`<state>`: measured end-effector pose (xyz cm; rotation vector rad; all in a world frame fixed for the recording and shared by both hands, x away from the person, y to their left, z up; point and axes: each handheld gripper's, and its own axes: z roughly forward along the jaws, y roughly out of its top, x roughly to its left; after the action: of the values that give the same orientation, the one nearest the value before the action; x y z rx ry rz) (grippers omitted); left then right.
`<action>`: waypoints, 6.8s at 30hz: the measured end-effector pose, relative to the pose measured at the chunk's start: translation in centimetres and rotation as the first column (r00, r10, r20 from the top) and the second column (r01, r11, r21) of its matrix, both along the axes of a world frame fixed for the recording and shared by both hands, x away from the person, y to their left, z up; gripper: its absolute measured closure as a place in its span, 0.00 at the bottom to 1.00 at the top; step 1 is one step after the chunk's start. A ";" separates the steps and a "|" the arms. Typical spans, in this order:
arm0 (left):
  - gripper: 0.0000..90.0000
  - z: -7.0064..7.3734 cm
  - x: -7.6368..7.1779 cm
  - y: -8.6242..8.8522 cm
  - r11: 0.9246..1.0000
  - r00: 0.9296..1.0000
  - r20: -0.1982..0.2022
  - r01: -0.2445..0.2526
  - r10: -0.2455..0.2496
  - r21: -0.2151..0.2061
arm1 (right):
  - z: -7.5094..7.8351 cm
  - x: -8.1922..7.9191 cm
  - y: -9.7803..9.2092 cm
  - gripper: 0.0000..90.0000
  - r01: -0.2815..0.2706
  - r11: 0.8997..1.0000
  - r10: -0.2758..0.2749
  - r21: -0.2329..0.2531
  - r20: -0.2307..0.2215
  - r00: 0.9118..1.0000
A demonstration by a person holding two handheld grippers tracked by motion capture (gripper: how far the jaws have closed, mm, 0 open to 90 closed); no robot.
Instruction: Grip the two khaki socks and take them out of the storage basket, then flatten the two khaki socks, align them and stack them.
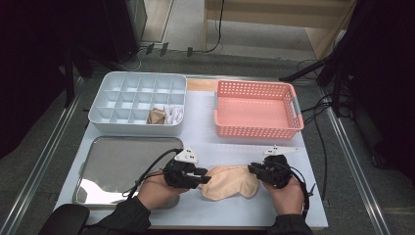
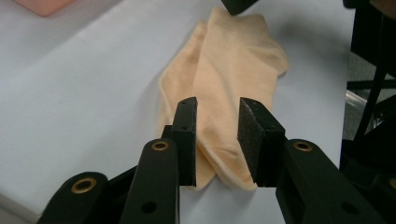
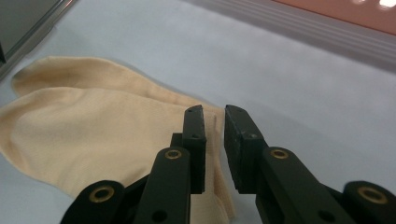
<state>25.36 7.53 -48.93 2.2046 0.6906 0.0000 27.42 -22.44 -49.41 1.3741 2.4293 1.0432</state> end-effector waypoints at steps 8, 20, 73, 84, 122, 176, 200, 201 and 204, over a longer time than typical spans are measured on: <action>0.74 -2.1 0.8 -0.4 0.998 0.999 -0.047 -0.016 0.019 0.059 | -0.2 0.0 0.2 0.86 -0.001 1.000 0.001 0.004 -0.009 1.000; 0.95 -2.9 1.0 -0.5 0.998 0.998 -0.055 -0.007 0.011 0.065 | -1.0 0.3 1.1 0.85 -0.032 0.999 0.031 -0.026 -0.049 0.998; 0.98 -1.1 4.3 0.6 0.995 0.996 -0.015 -0.082 0.083 0.051 | -1.1 0.2 1.3 0.79 -0.030 0.999 0.029 -0.038 -0.025 0.999; 0.75 -1.1 3.8 1.6 0.993 0.993 -0.051 -0.106 0.108 0.044 | -0.7 -1.5 0.1 0.72 0.001 0.999 -0.001 -0.038 0.007 1.000; 0.98 -1.9 5.9 2.8 0.983 0.982 -0.049 -0.179 0.181 0.043 | -0.3 0.3 0.0 0.93 0.062 0.993 -0.062 -0.097 -0.003 0.998; 0.84 -1.5 6.7 -2.4 0.992 0.992 0.000 -0.125 0.125 0.031 | 1.1 3.1 1.3 0.90 0.001 0.999 0.000 0.047 -0.035 0.999; 0.84 -3.1 7.3 -3.1 0.992 0.993 0.015 -0.114 0.113 0.056 | 5.1 2.0 3.6 0.90 -0.074 0.991 0.071 0.109 0.029 0.997; 0.84 -3.1 7.3 -3.0 0.992 0.994 0.014 -0.113 0.112 0.058 | 5.3 2.0 3.7 0.91 -0.077 0.991 0.074 0.111 0.033 0.997; 0.84 -3.1 7.4 -3.0 0.992 0.993 0.006 -0.116 0.116 0.053 | 5.8 2.0 4.0 0.91 -0.087 0.990 0.083 0.112 0.039 0.996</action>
<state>32.71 4.50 -52.02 2.2116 0.8254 0.0817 29.38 -18.41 -43.66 1.2836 2.4572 1.2327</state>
